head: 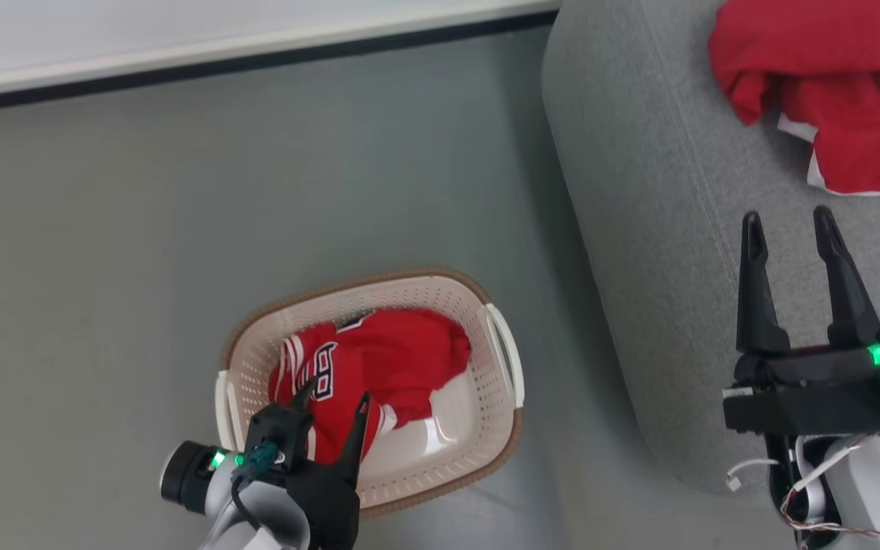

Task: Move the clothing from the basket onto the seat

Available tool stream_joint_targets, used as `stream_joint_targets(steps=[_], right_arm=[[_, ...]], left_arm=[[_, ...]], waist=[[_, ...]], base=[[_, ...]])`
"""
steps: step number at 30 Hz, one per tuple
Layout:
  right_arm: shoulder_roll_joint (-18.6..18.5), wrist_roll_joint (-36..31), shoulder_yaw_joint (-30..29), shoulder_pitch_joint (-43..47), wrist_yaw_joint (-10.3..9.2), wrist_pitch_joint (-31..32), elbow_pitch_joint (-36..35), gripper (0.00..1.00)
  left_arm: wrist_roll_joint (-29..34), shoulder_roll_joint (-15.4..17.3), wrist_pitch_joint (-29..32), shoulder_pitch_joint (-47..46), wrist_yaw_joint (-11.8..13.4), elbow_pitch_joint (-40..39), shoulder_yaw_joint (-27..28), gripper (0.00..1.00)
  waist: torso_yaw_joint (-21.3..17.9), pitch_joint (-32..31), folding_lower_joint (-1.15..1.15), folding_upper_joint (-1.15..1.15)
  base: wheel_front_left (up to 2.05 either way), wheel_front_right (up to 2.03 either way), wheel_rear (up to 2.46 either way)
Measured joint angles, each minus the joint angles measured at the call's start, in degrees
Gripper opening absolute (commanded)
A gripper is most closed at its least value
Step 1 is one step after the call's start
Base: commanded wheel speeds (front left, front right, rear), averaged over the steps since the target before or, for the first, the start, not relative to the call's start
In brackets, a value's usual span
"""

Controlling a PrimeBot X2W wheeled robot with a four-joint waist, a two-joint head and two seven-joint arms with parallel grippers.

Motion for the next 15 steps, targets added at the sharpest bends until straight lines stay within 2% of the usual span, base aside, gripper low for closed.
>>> stream_joint_targets(steps=[15], right_arm=[[1.03, -0.01, 0.42, -6.45, 0.02, -0.01, -2.40, 1.00]], left_arm=[[3.02, -0.07, 2.42, -9.21, 0.01, 7.25, -0.86, 1.00]], waist=[[-4.16, 11.32, 0.00, 0.00]], base=[[0.00, 0.00, 0.00]])
